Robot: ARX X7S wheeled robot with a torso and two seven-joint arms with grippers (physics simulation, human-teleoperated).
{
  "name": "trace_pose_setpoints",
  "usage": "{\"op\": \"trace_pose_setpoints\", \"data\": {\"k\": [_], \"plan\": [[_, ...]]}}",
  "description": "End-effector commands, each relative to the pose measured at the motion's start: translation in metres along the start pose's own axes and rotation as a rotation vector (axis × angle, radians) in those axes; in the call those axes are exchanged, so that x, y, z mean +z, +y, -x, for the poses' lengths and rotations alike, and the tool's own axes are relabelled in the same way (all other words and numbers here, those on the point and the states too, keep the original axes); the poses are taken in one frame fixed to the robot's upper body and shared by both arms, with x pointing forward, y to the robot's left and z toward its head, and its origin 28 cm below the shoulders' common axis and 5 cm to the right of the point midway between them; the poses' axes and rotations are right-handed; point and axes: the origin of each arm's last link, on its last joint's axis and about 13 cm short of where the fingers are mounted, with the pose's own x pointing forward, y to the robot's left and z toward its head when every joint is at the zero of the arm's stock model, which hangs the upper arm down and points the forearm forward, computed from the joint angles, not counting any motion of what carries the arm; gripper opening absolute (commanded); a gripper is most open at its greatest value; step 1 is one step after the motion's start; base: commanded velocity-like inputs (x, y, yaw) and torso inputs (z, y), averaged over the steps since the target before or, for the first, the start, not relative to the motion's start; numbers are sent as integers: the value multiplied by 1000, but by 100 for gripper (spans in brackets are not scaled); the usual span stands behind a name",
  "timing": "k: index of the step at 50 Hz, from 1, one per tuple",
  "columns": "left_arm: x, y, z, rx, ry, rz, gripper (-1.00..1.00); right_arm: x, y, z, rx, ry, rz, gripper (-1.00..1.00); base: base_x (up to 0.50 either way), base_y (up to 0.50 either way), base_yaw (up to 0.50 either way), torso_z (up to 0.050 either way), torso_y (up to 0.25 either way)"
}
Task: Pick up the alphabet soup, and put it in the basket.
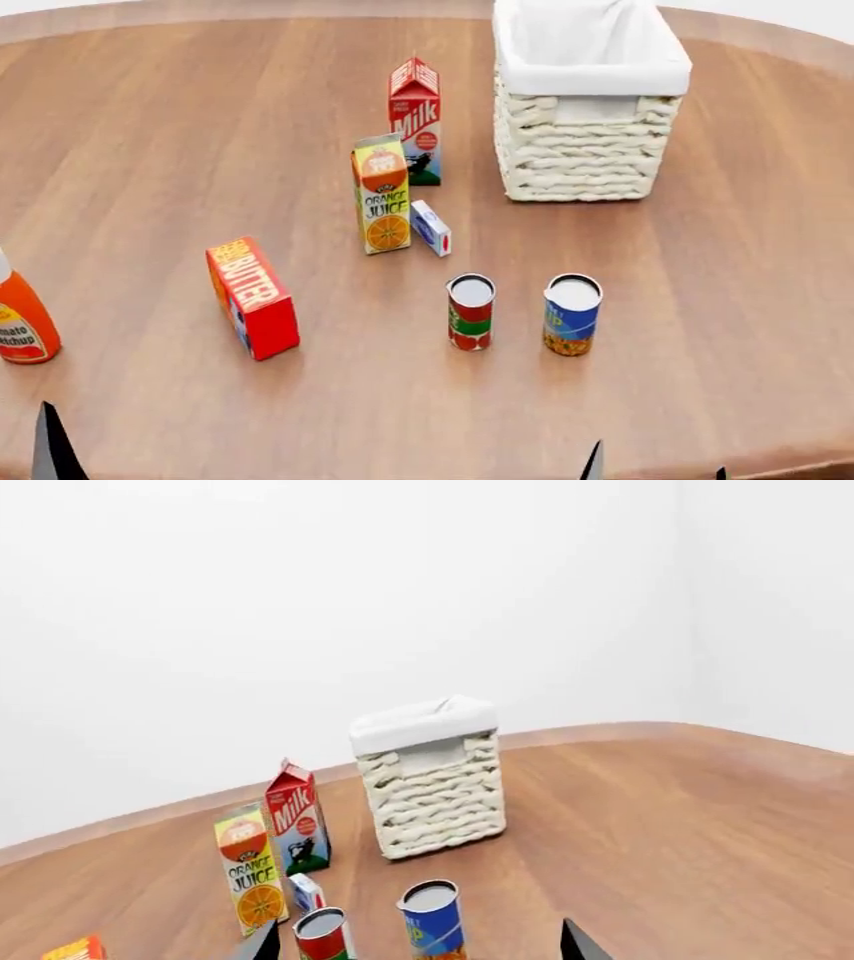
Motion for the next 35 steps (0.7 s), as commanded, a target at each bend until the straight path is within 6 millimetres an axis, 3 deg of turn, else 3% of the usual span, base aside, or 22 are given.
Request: {"op": "trace_pose_setpoints", "data": {"k": [1, 35], "plan": [[1, 0, 1, 2, -4, 3, 100, 0, -1, 0, -2, 3, -6, 100, 0, -336, 0, 0, 0], [0, 0, 1, 5, -10, 6, 100, -2, 1, 0, 7, 9, -4, 100, 0, -329, 0, 0, 0]]}}
